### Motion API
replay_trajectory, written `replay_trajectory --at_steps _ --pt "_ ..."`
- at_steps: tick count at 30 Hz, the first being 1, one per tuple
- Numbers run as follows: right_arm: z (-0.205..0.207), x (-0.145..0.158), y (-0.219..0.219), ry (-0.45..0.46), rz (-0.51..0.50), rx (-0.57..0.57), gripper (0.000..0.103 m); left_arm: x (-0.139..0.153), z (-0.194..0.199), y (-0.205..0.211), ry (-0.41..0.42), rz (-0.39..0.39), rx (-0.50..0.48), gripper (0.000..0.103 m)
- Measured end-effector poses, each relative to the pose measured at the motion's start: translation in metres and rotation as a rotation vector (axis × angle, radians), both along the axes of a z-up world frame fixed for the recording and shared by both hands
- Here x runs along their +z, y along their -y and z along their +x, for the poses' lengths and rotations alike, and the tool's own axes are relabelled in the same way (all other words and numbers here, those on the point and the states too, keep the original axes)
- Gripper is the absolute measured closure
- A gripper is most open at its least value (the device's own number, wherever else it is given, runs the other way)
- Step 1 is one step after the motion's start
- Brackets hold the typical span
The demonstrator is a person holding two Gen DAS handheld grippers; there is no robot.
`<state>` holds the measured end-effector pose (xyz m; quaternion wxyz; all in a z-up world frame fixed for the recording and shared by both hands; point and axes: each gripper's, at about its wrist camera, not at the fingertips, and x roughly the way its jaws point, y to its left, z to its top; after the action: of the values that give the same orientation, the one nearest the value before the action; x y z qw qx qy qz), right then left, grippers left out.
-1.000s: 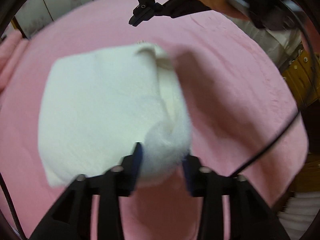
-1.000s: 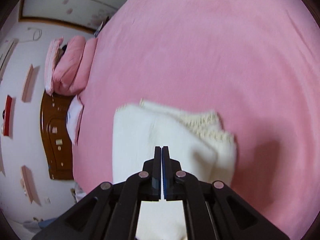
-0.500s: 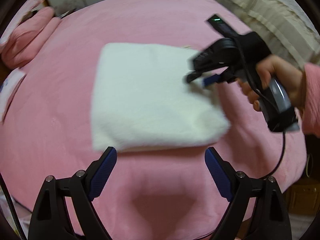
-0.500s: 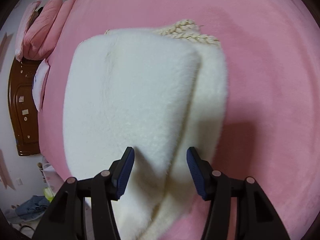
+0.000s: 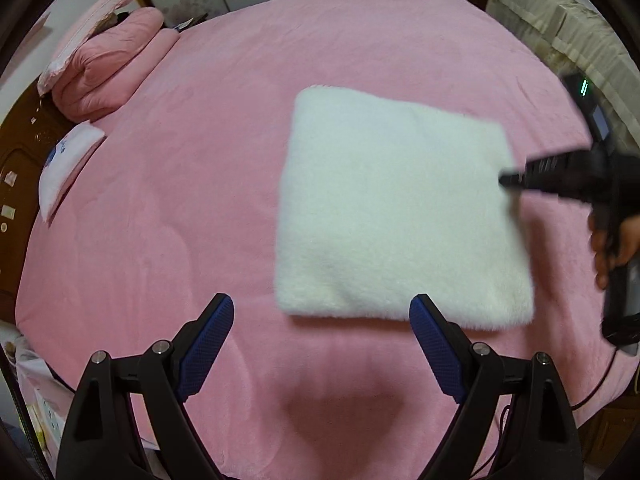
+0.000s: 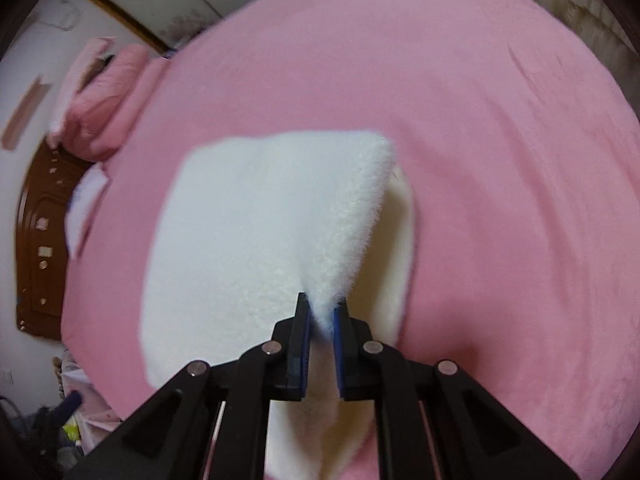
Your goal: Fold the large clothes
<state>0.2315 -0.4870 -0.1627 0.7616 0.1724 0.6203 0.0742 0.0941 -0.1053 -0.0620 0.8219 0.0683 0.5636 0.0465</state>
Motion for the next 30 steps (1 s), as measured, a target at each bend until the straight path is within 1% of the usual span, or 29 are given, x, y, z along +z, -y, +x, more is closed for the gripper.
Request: replay_trajectory --at_steps 1,2,3,4,5,6,7,8,10,11,15,16,17,18,19,22,24,26,27,30 --pt "0.002 -0.012 -0.002 -0.044 -0.020 -0.018 0.091 -0.002 0.000 -0.001 0.001 0.019 0.006 0.015" --pt "0.002 -0.021 0.001 -0.066 -0.004 -0.043 0.087 -0.003 0.002 -0.003 0.001 0.047 0.014 0.015" --pt "0.000 -0.022 0.006 -0.050 0.027 -0.075 0.082 -0.003 0.003 -0.003 0.003 0.065 0.018 0.015" --pt "-0.002 -0.021 0.009 -0.037 0.041 -0.095 0.073 -0.004 0.004 -0.005 0.005 0.079 0.025 0.015" --pt "-0.004 -0.019 0.012 -0.028 0.028 -0.112 0.066 -0.003 0.005 -0.008 0.005 0.082 0.034 0.015" --pt "-0.006 -0.017 0.016 -0.017 0.004 -0.129 0.053 -0.001 0.005 -0.011 0.003 0.076 0.040 0.015" --pt "-0.007 -0.015 0.019 -0.006 -0.006 -0.147 0.043 -0.003 0.005 -0.014 0.001 0.066 0.046 0.015" --pt "-0.009 -0.016 0.024 0.001 0.029 -0.168 0.041 -0.002 0.008 -0.017 -0.001 0.057 0.052 0.015" --pt "-0.005 -0.025 0.033 -0.013 0.152 -0.179 0.041 -0.002 0.012 -0.024 -0.005 0.046 0.075 0.015" --pt "0.000 -0.029 0.032 -0.025 0.170 -0.174 0.041 -0.005 0.014 -0.027 -0.010 0.045 0.086 0.015" --pt "0.018 -0.039 0.024 -0.040 0.168 -0.135 0.041 -0.005 0.022 -0.039 -0.039 0.045 0.131 0.015" --pt "0.019 -0.039 0.023 -0.044 0.161 -0.132 0.056 -0.003 0.022 -0.041 -0.043 0.054 0.138 0.015" --pt "0.021 -0.039 0.024 -0.048 0.151 -0.123 0.064 0.000 0.021 -0.044 -0.040 0.064 0.146 0.015" --pt "0.023 -0.038 0.020 -0.047 0.139 -0.111 0.066 0.003 0.020 -0.046 -0.030 0.070 0.150 0.015" --pt "0.025 -0.037 0.018 -0.039 0.138 -0.094 0.073 0.007 0.018 -0.047 -0.023 0.072 0.151 0.015" --pt "0.026 -0.023 0.009 0.004 0.134 -0.039 0.081 0.011 0.013 -0.050 -0.026 0.083 0.138 0.015" --pt "0.028 -0.008 0.007 0.029 0.170 -0.037 0.083 0.012 0.013 -0.052 -0.019 0.098 0.133 0.015" --pt "0.033 0.008 0.003 0.075 0.216 -0.021 0.084 0.011 0.014 -0.051 -0.014 0.115 0.127 0.015" --pt "0.037 0.016 -0.001 0.096 0.222 0.005 0.085 0.010 0.016 -0.049 -0.017 0.124 0.127 0.015" --pt "0.049 0.042 -0.028 0.175 0.220 0.139 0.085 0.009 0.021 -0.043 -0.014 0.131 0.124 0.015"
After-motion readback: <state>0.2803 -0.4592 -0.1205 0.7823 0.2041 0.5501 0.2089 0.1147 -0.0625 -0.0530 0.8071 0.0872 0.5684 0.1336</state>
